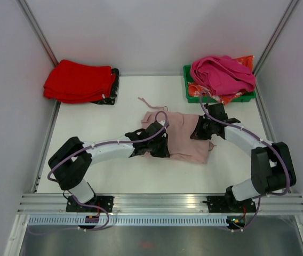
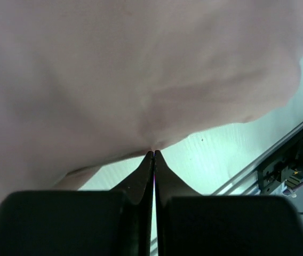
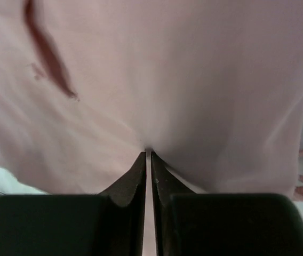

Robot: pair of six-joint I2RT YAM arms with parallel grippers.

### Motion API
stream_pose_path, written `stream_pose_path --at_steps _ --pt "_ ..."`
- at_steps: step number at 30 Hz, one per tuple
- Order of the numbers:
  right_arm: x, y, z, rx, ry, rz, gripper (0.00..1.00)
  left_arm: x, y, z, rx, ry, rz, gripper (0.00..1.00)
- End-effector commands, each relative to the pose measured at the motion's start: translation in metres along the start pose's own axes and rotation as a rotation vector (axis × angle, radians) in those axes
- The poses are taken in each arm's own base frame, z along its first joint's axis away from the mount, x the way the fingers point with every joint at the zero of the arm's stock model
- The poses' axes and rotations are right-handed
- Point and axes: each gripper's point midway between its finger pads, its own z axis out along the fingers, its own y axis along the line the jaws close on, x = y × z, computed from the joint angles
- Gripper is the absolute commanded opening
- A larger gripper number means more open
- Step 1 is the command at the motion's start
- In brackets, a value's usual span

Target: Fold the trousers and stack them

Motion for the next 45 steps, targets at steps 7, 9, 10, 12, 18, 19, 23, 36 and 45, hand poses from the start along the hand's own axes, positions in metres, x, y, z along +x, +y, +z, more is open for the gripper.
stream_pose_path --at_steps 7,9,10,12,18,19,23,36,45 --pt "-0.052 0.032 -0.005 -0.053 -0.078 -0.068 0.17 -0.137 -0.005 -0.114 0.041 -0.352 0.006 0.60" --pt "-0.069 0.047 -0.020 -0.078 -0.124 -0.090 0.20 -0.154 0.025 -0.115 -0.010 -0.376 -0.024 0.63" --pt "-0.070 0.050 -0.025 -0.081 -0.126 -0.094 0.20 -0.159 0.035 -0.114 -0.024 -0.379 -0.036 0.64" --pt "-0.079 0.056 -0.034 -0.086 -0.152 -0.102 0.23 -0.171 0.059 -0.112 -0.049 -0.395 -0.069 0.68" --pt "-0.075 0.044 -0.038 -0.027 -0.161 -0.087 0.25 -0.189 0.118 -0.079 -0.058 -0.417 -0.186 0.71" --pt "-0.073 0.043 -0.037 -0.024 -0.156 -0.081 0.25 -0.189 0.122 -0.073 -0.061 -0.411 -0.191 0.71" --pt "-0.067 0.039 -0.033 -0.023 -0.147 -0.057 0.25 -0.183 0.133 -0.041 -0.036 -0.356 -0.211 0.65" --pt "-0.042 0.007 -0.014 0.069 -0.105 -0.020 0.25 -0.196 0.148 0.010 -0.009 -0.356 -0.209 0.54" --pt "-0.065 0.003 -0.048 0.097 -0.184 -0.009 0.34 -0.209 0.126 -0.039 -0.022 -0.386 -0.082 0.77"
